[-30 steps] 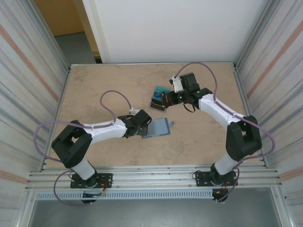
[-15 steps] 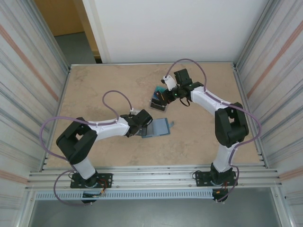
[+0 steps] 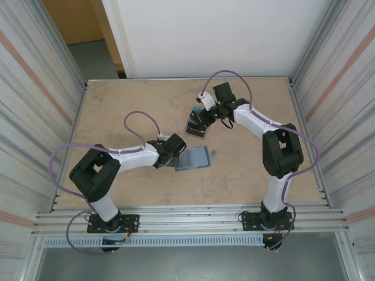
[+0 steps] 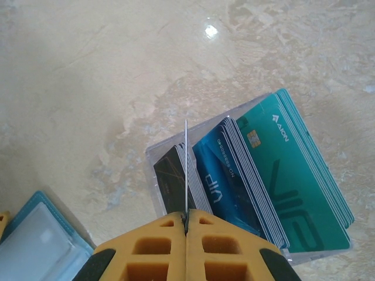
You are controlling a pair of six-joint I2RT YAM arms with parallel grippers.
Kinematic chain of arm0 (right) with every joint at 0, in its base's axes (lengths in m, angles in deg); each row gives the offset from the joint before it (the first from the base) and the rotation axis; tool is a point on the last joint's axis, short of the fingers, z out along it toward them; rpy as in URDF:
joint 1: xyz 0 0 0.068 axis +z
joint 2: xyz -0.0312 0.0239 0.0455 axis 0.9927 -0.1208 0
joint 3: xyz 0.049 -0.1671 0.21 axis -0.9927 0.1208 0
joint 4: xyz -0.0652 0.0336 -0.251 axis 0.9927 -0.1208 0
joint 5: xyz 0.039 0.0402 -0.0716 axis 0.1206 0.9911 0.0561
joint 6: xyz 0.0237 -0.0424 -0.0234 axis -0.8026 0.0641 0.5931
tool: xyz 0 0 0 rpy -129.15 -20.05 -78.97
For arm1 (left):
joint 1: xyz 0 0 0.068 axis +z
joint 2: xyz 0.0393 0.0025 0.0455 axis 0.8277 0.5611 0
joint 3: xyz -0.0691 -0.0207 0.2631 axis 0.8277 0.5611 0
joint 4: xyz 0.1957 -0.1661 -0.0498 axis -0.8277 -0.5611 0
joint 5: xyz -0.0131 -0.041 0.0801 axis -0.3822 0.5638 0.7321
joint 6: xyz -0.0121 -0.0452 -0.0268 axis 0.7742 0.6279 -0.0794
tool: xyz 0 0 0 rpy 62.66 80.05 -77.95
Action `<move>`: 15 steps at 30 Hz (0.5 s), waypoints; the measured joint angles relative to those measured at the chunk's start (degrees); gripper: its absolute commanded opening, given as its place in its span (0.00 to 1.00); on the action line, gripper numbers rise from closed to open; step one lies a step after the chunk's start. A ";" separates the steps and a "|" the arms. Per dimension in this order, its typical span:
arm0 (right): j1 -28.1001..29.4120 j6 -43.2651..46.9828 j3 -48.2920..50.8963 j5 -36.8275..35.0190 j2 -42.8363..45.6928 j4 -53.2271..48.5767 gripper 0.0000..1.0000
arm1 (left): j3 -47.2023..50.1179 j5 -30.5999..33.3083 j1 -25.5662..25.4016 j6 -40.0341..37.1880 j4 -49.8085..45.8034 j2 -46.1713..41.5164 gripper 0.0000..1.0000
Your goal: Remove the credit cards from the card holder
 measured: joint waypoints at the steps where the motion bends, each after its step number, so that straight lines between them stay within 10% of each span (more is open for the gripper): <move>1: 0.00 0.24 0.00 0.00 -0.11 -0.26 0.00 | 0.00 0.00 0.00 -0.04 -0.02 0.00 0.99; 15: 0.11 4.44 -0.76 -0.09 -3.43 -3.30 0.00 | 0.00 0.00 0.00 -0.33 -0.09 -0.11 0.99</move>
